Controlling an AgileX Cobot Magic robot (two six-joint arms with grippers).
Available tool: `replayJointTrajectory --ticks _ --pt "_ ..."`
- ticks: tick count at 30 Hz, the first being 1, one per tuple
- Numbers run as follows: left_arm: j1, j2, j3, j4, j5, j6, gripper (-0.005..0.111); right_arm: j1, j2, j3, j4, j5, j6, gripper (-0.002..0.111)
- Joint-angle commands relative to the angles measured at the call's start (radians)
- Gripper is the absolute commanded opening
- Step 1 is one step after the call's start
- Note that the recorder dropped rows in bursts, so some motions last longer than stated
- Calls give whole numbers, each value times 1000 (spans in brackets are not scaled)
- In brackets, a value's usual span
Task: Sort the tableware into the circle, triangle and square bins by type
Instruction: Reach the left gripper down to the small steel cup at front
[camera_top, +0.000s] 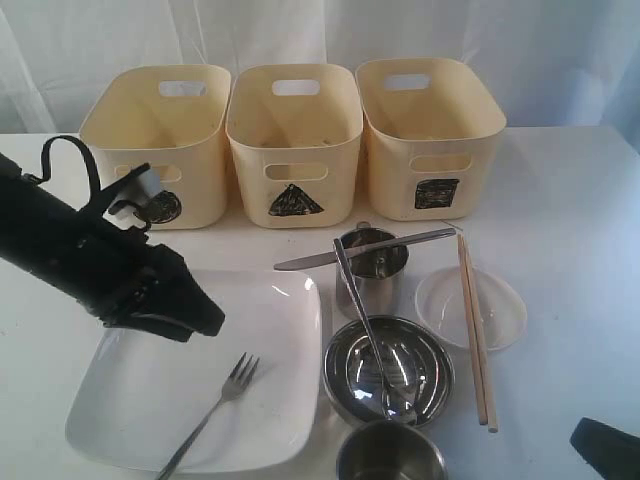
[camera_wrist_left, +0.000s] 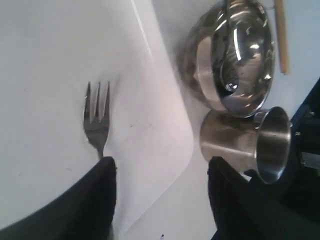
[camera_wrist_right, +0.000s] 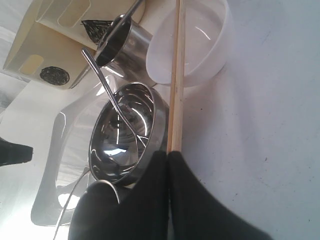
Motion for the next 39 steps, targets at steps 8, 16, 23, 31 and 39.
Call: replayJointTrajectory --ticks 8,16,23,31,39 --pt "-6 -2 6 -203 110 118 59 4 -7 5 -5 -5 1 0" --pt "-115 -2 6 -229 107 118 59 4 -7 5 -5 -5 1 0" --pt "-248 -2 2 -229 -29 107 59 4 -7 5 -5 -5 1 0" --pt "-350 -2 2 -229 -107 98 59 4 -7 5 -5 -5 1 0" --pt "-395 -2 2 -225 -169 81 59 4 -7 5 -5 -5 1 0"
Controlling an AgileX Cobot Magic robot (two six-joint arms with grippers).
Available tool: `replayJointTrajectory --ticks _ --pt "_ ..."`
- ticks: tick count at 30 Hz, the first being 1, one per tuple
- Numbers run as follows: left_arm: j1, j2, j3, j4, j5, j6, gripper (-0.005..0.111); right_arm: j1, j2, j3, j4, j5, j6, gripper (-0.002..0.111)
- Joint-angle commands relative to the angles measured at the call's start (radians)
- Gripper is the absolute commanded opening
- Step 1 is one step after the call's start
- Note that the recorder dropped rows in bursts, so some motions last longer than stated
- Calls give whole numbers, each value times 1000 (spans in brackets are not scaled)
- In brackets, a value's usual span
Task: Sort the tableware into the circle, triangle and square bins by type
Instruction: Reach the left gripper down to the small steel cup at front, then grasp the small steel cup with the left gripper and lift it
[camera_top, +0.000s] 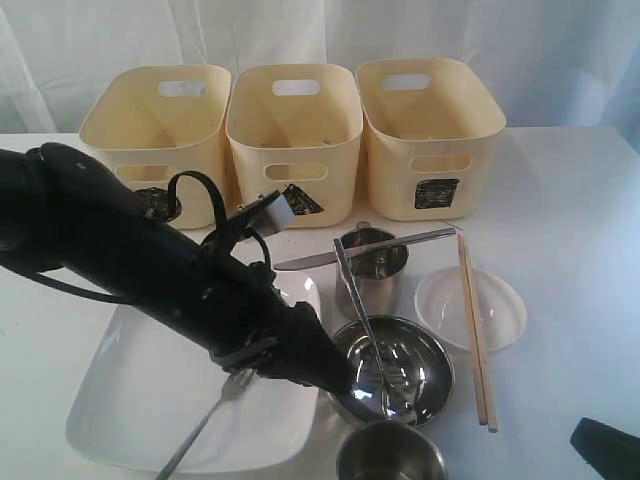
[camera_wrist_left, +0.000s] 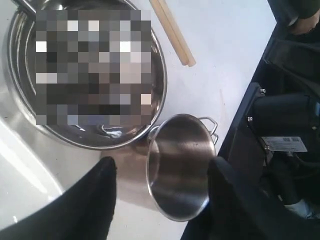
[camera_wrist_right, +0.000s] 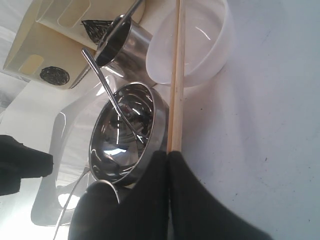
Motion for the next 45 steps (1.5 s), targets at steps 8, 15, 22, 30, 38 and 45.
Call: replayJointTrajectory --ticks 8,15,22,30,38,45 --pt "-15 -2 2 -9 -20 -28 59 4 -7 5 -5 -5 1 0" --pt "-47 -2 2 39 -32 -32 59 4 -7 5 -5 -5 1 0" --pt "-122 -2 2 138 -153 -113 59 4 -7 5 -5 -5 1 0" --pt "-145 35 2 170 -171 -145 59 4 -7 5 -5 -5 1 0" --pt "-145 55 2 177 -161 -143 59 4 -7 5 -5 -5 1 0" --pt "-145 55 2 177 -149 -143 59 4 -7 5 -5 -5 1 0"
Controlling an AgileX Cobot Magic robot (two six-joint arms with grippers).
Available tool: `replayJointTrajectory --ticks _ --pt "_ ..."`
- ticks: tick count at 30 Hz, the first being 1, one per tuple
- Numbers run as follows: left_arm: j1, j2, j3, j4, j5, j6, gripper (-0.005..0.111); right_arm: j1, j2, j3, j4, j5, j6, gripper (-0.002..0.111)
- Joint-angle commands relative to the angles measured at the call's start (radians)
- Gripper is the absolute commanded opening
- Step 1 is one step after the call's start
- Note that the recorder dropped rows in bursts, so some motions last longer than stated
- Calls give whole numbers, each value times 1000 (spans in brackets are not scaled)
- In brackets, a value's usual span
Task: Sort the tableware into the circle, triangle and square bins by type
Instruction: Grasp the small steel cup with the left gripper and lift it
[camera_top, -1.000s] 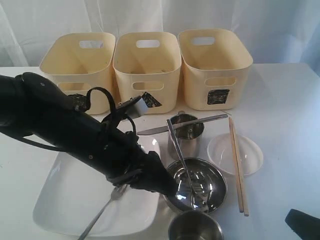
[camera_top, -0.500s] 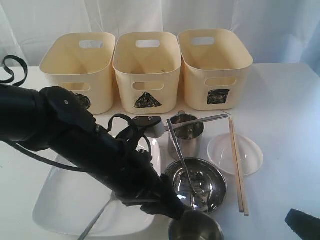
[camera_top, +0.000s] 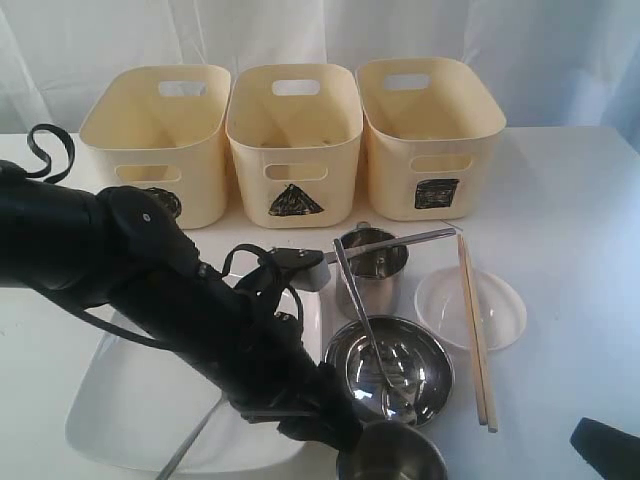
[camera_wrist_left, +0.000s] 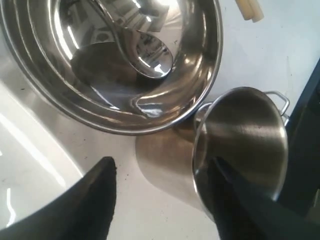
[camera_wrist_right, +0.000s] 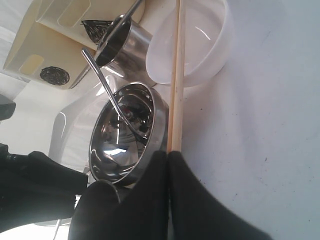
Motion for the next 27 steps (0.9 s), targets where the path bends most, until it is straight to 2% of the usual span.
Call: replayJointTrajectory --ticks 1,10,20,27 --pt "-6 -3 2 -6 28 -4 59 4 -7 5 -5 -5 1 0" --pt "-6 -3 2 -6 28 -4 59 4 -7 5 -5 -5 1 0" --pt "-70 -2 2 -6 -8 -3 59 4 -7 5 -5 -5 1 0" --pt "-73 22 2 -6 -19 -3 59 4 -7 5 -5 -5 1 0"
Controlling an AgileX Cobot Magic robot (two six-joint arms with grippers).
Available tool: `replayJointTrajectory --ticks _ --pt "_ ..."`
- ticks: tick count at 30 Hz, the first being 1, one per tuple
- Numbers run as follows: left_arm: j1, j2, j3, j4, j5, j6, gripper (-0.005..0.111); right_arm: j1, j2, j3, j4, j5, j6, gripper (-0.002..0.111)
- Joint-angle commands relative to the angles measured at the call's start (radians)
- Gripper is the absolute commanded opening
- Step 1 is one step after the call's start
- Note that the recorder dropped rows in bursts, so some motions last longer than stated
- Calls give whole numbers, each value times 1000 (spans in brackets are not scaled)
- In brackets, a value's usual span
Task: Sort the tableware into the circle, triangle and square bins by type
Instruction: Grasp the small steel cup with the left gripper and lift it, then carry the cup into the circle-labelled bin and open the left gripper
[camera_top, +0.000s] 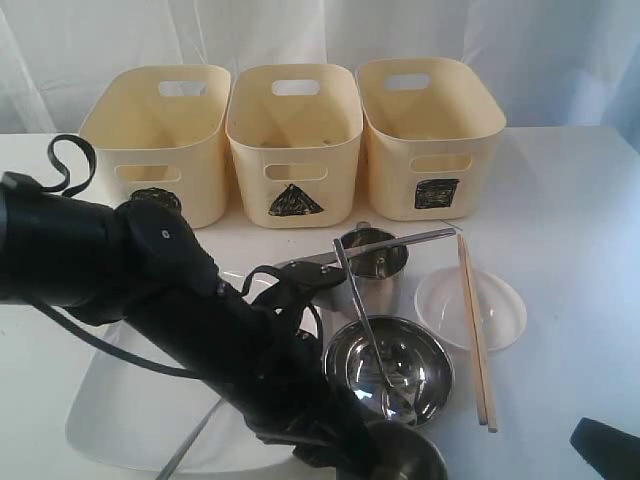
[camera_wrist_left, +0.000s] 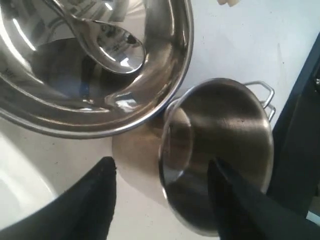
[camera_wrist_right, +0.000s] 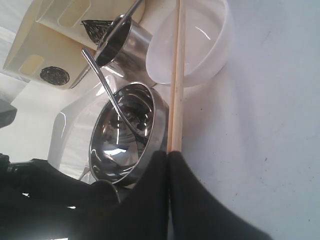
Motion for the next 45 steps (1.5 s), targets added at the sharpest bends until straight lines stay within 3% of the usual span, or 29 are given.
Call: replayJointTrajectory --ticks 1,8,10,15,19,34,41,45 --pt "-5 28 2 -9 9 -3 59 4 -7 5 -5 -5 1 0" --pt "-5 45 2 -9 4 -3 57 4 -7 5 -5 -5 1 0" --pt "-5 45 2 -9 4 -3 49 4 -7 5 -5 -5 1 0" --pt "-5 45 2 -9 8 -3 16 4 -7 5 -5 -5 1 0" --pt "-5 45 2 -9 25 10 0 4 -7 5 -5 -5 1 0" --pt "-3 -71 -66 76 49 36 0 4 -7 5 -5 -5 1 0" --pt "28 -174 -141 398 -101 -117 0 4 -7 5 -5 -5 1 0" --pt "146 -190 -181 659 -158 -294 0 4 -7 5 -5 -5 1 0"
